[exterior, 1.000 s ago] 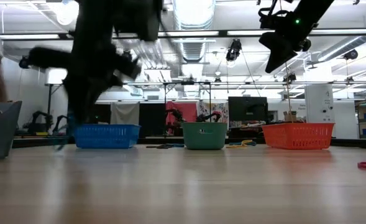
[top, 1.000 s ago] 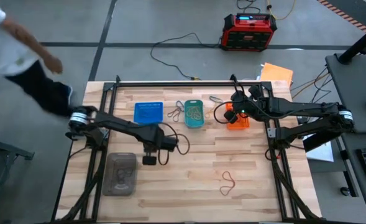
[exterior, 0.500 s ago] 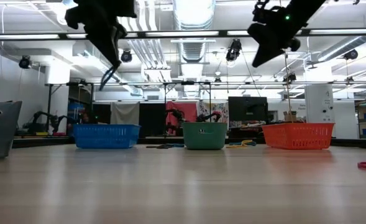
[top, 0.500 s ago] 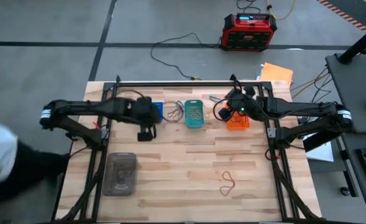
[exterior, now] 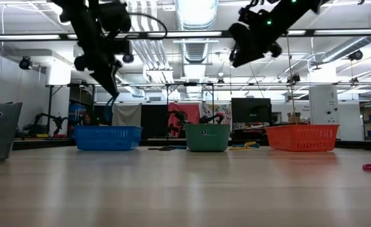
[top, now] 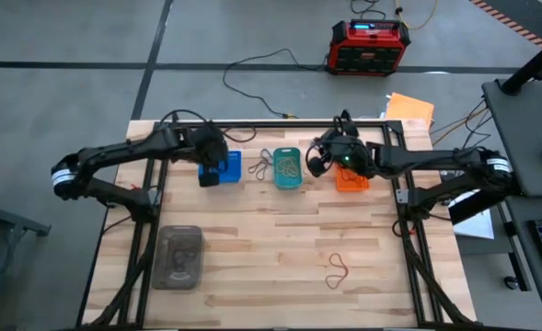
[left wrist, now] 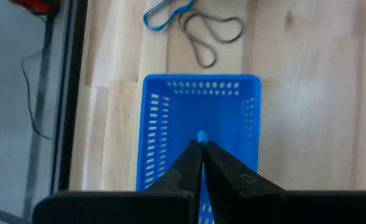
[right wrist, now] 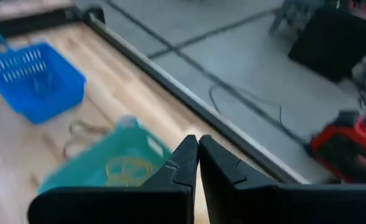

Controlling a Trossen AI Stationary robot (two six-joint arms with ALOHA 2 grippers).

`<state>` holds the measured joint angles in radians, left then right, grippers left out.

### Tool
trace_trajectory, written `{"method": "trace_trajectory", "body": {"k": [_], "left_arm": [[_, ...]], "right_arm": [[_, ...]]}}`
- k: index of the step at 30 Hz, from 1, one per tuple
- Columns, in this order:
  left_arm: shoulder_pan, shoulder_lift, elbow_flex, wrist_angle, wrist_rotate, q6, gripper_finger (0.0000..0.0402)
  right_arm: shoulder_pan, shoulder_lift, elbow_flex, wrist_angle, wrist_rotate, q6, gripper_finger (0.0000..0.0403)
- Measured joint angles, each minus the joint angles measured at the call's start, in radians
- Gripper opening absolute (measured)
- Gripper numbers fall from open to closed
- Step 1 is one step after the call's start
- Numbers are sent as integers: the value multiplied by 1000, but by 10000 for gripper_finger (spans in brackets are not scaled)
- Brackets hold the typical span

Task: Sort rubber bands into baskets
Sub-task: Put the bottom left blue rubber band into the blue bin

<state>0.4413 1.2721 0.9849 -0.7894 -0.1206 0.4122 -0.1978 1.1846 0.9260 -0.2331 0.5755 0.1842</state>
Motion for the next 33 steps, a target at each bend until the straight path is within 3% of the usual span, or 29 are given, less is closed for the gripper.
{"method": "trace_trajectory", "body": {"k": [9,14,21,27,33], "left_arm": [[96,44,-71,91,36,-87,0],[97,92,-99,122,110,-93,0],[98,175,-141,124,109,-110,0],[99,227,-124,137,51,-107,0],[100,244,-121,189,-18,-103,5]], "right_arm": [[-60,131,0,250,-29,-159,9],[-119,199,36,265,-60,-230,9],[-209,272,159,259,-106,-389,9],[-229,291,279,114,-161,-323,9],[-213,292,275,100,-168,-209,9]]}}
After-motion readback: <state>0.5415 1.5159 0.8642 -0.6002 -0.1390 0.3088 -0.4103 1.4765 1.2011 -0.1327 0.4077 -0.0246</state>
